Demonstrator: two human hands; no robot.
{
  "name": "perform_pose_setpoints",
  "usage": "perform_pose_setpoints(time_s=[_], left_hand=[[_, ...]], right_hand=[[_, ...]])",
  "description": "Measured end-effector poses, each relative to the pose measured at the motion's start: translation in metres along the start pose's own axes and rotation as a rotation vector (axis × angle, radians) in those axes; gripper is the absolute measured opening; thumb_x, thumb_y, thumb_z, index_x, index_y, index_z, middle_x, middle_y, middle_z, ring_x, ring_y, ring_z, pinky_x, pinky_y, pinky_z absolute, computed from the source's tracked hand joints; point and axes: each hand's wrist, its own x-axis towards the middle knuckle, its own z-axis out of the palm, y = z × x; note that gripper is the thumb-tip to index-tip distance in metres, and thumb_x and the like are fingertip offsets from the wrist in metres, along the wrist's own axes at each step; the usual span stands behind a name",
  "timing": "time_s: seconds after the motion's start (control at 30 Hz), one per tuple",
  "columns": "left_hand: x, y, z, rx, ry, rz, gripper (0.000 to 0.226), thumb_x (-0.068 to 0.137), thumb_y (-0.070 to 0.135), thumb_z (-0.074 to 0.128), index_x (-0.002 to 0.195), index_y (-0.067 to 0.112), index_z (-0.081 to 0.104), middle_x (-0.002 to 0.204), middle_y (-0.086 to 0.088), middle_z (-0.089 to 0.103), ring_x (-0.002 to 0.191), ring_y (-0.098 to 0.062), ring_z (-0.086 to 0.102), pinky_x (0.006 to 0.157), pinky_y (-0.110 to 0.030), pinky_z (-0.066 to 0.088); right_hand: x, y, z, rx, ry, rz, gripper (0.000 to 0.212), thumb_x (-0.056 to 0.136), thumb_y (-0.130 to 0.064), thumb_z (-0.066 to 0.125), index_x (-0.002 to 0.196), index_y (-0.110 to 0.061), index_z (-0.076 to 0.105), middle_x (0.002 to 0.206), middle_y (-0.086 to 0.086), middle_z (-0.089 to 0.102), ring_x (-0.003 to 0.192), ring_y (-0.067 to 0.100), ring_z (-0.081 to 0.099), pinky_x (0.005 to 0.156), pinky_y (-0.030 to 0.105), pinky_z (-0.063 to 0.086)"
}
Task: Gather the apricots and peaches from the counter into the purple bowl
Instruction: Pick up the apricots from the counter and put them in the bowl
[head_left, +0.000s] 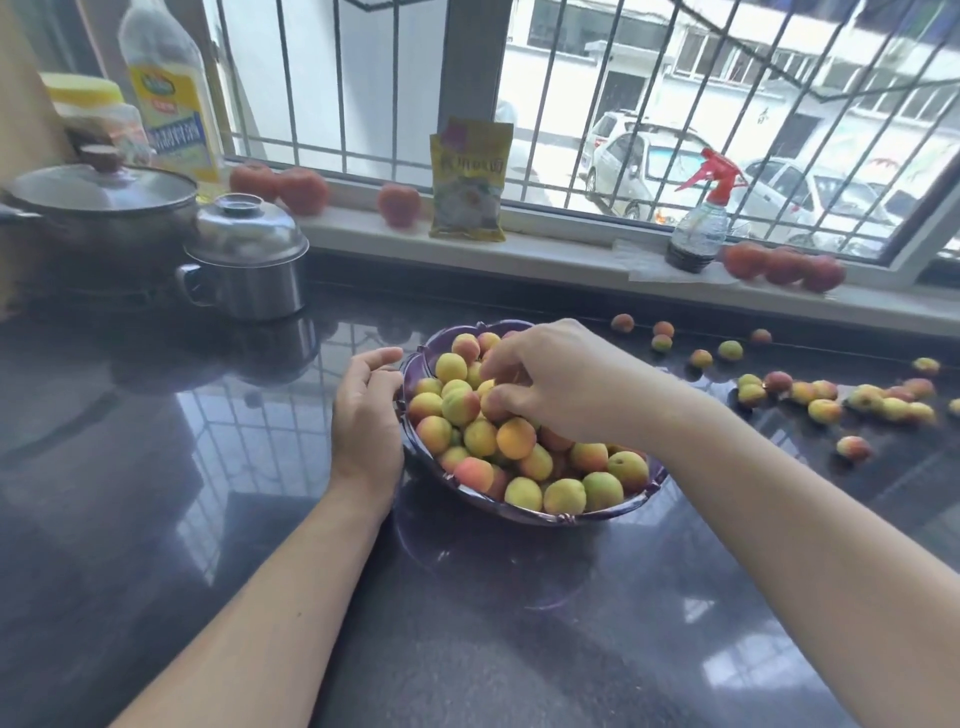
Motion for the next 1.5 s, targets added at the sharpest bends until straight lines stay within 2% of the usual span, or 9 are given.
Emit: perform_pose_setpoints(time_s=[0.1, 0.27, 0.4, 0.57, 0.7, 0.87, 1.1, 1.23, 1.5], left_hand=[[0.000, -0.002, 0.002, -0.018, -0.050, -0.022, 0.024, 0.091, 0.026, 0.054, 0.104, 0.036, 0.072, 0.107, -0.004, 0.074, 0.094, -0.021, 0.069, 0.083, -0.050, 0.055], [0.002, -0.006, 0.006, -0.068, -0.127, -0.063, 0.027, 0.104, 0.024, 0.050, 0.124, 0.032, 0.067, 0.133, -0.004, 0.072, 0.121, -0.019, 0.070, 0.106, -0.042, 0.055], [-0.004, -0.006, 0.010, -0.054, -0.080, -0.057, 0.035, 0.109, 0.015, 0.044, 0.131, 0.028, 0.067, 0.130, 0.000, 0.075, 0.120, -0.016, 0.072, 0.110, -0.043, 0.054], [-0.025, -0.011, 0.028, 0.107, -0.058, -0.043, 0.041, 0.095, 0.035, 0.043, 0.129, 0.045, 0.063, 0.131, 0.015, 0.069, 0.127, -0.014, 0.064, 0.114, -0.047, 0.050], [-0.043, -0.014, 0.055, 0.128, -0.029, -0.058, 0.048, 0.094, 0.034, 0.039, 0.137, 0.042, 0.059, 0.131, 0.013, 0.068, 0.125, -0.015, 0.064, 0.112, -0.049, 0.052], [-0.062, -0.023, 0.080, 0.113, 0.025, -0.042, 0.045, 0.095, 0.035, 0.039, 0.136, 0.040, 0.058, 0.130, 0.005, 0.069, 0.121, -0.020, 0.065, 0.110, -0.055, 0.052], [-0.065, -0.028, 0.084, 0.061, 0.056, -0.004, 0.039, 0.104, 0.019, 0.045, 0.140, 0.029, 0.055, 0.124, 0.008, 0.066, 0.114, -0.011, 0.067, 0.103, -0.039, 0.056], [-0.068, -0.025, 0.081, 0.070, 0.039, -0.033, 0.045, 0.099, 0.027, 0.048, 0.144, 0.030, 0.055, 0.133, 0.001, 0.067, 0.123, -0.018, 0.068, 0.107, -0.048, 0.057], [-0.070, -0.020, 0.081, 0.048, 0.021, -0.059, 0.046, 0.098, 0.025, 0.048, 0.144, 0.029, 0.055, 0.132, -0.003, 0.069, 0.121, -0.022, 0.070, 0.102, -0.046, 0.060]], right_hand=[[-0.004, 0.003, 0.003, 0.085, 0.101, 0.015, 0.021, 0.098, -0.034, 0.061, 0.108, -0.025, 0.076, 0.105, -0.009, 0.072, 0.093, 0.011, 0.063, 0.087, 0.034, 0.054], [-0.031, 0.029, 0.020, 0.341, 0.617, 0.198, 0.016, 0.098, -0.018, 0.061, 0.099, -0.026, 0.076, 0.090, -0.020, 0.067, 0.083, -0.005, 0.059, 0.074, 0.007, 0.041], [-0.077, 0.073, 0.051, 0.422, 0.834, 0.433, 0.021, 0.095, -0.005, 0.060, 0.095, -0.020, 0.073, 0.088, -0.013, 0.070, 0.078, 0.002, 0.061, 0.069, 0.009, 0.043], [-0.122, 0.148, 0.094, 0.286, 0.680, 0.670, 0.025, 0.090, 0.001, 0.059, 0.108, -0.010, 0.072, 0.110, 0.008, 0.066, 0.097, 0.025, 0.063, 0.085, 0.029, 0.043], [-0.147, 0.213, 0.097, 0.118, 0.581, 0.875, 0.034, 0.089, -0.002, 0.058, 0.121, -0.006, 0.067, 0.128, 0.021, 0.055, 0.121, 0.043, 0.046, 0.107, 0.044, 0.034], [-0.170, 0.276, 0.098, -0.031, 0.547, 1.069, 0.043, 0.097, -0.011, 0.048, 0.140, -0.010, 0.054, 0.154, 0.023, 0.032, 0.139, 0.041, 0.027, 0.116, 0.050, 0.026], [-0.171, 0.298, 0.108, 0.028, 0.500, 1.053, 0.029, 0.098, -0.015, 0.049, 0.124, -0.012, 0.061, 0.131, 0.022, 0.052, 0.125, 0.043, 0.043, 0.109, 0.046, 0.035], [-0.175, 0.297, 0.104, 0.058, 0.568, 1.029, 0.018, 0.093, -0.011, 0.061, 0.111, -0.009, 0.061, 0.117, 0.025, 0.061, 0.117, 0.044, 0.051, 0.102, 0.045, 0.038], [-0.174, 0.257, 0.093, 0.165, 0.672, 0.868, 0.024, 0.100, -0.015, 0.056, 0.122, -0.011, 0.066, 0.116, 0.020, 0.056, 0.108, 0.039, 0.056, 0.091, 0.039, 0.044]])
